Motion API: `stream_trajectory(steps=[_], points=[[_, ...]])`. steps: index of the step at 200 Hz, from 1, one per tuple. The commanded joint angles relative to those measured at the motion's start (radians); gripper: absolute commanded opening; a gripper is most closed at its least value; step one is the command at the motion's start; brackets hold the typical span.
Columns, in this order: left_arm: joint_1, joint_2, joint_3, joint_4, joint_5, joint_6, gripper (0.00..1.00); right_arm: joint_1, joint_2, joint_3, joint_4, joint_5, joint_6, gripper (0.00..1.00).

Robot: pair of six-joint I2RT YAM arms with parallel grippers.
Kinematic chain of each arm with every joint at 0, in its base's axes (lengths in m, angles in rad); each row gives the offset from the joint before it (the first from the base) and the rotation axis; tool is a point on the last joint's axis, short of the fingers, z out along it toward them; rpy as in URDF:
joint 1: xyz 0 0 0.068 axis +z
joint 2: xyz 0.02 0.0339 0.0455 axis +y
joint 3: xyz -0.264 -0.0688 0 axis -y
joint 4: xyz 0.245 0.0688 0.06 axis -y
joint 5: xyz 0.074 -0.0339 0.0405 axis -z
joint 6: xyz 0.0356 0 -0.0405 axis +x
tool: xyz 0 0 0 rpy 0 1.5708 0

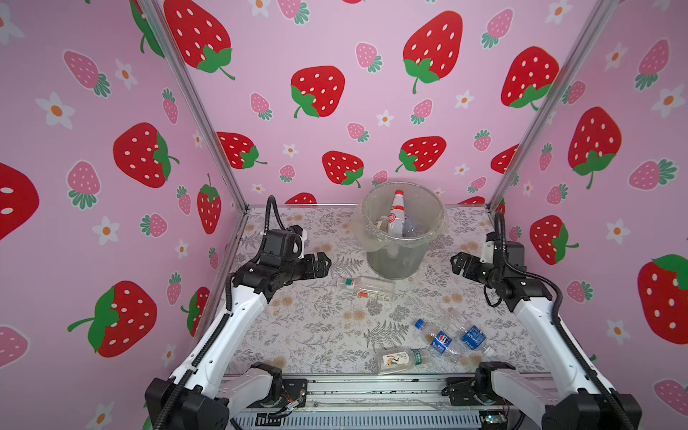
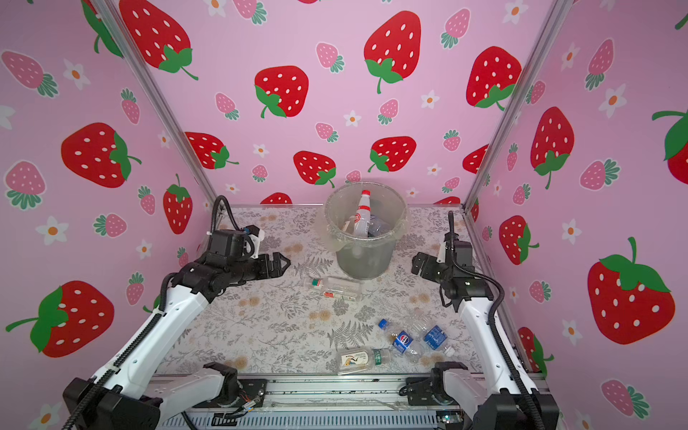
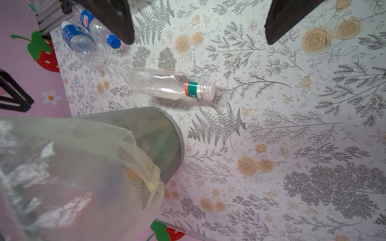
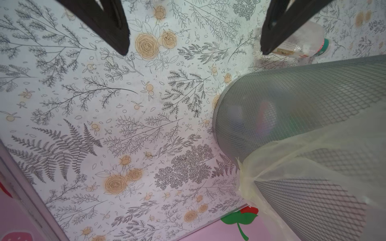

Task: Throw the plastic bottles in the bin
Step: Pick up the plastic bottle from the bottom-center of the table.

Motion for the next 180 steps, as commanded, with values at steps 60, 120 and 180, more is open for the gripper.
stream_trajectory(steps=[60, 120, 180], points=[[-0.346, -0.143, -0.029, -0.057, -0.176, 0.069, 0.99, -0.015, -0.047, -0.125, 0.033, -0.038, 0.012, 0.99], [-0.605, -0.064, -0.019, -0.059, -0.298, 0.08, 0.99, -0.015, -0.088, -0.174, 0.032, -0.047, 0.028, 0.99], [-0.789, 0.069, 0.004, -0.002, -0.385, 0.087, 0.99, -0.015, -0.114, -0.175, 0.003, -0.04, 0.016, 0.99]])
